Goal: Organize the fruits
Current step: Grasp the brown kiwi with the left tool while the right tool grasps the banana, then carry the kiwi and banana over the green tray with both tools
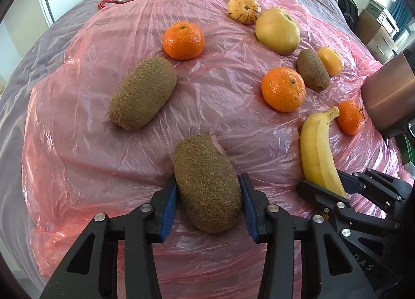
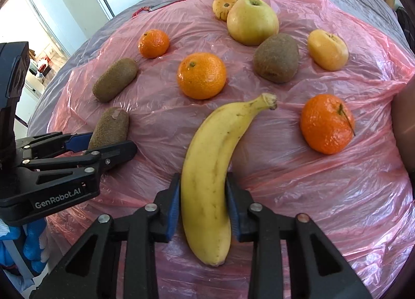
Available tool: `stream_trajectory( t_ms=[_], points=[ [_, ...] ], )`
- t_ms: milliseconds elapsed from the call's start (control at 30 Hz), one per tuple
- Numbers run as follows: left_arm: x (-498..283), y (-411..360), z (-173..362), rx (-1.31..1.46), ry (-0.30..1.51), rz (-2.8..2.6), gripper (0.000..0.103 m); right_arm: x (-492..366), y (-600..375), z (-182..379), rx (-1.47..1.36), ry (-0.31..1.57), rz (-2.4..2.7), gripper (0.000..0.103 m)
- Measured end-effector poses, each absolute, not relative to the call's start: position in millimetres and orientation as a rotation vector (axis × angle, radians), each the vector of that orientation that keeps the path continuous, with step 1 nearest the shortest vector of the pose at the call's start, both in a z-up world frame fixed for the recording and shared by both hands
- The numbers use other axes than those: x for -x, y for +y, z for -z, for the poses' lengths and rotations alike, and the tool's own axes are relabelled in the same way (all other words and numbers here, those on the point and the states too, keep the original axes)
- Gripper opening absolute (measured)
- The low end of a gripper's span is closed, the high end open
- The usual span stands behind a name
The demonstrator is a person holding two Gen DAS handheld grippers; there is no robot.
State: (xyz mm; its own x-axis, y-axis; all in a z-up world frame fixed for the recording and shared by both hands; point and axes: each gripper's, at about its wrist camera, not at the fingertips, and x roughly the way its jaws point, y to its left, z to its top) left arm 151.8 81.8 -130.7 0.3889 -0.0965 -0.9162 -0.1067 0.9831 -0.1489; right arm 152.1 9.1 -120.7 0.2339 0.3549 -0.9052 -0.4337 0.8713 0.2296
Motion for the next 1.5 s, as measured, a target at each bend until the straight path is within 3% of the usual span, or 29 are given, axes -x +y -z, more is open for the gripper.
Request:
stream_trajectory(
  t_ms=[367, 833, 1167, 1500],
  points=[
    [-132.7, 93.3, 106.0, 0.251, 1.088, 0.014, 0.038, -140.8, -15.6, 100.2, -0.063, 1.198, -0.561, 0.0],
    [-82.6, 68.0, 35.6, 0.262, 0.971, 0.128, 0.038, -76.4, -70.0, 25.5, -0.144, 1.077, -0.546, 0.0],
    [-67.9, -39.9, -15.8, 0.219, 0.962, 0.394, 0.038, -24.2, -193.6, -11.4, -0.221, 0.998, -0.367, 0.0],
    [-84.6, -190.2, -47.4, 0.064, 0.971, 0.637, 0.038, -26.7, -335.7, -36.4, -0.251, 0.904, -0.123, 0.0]
  ],
)
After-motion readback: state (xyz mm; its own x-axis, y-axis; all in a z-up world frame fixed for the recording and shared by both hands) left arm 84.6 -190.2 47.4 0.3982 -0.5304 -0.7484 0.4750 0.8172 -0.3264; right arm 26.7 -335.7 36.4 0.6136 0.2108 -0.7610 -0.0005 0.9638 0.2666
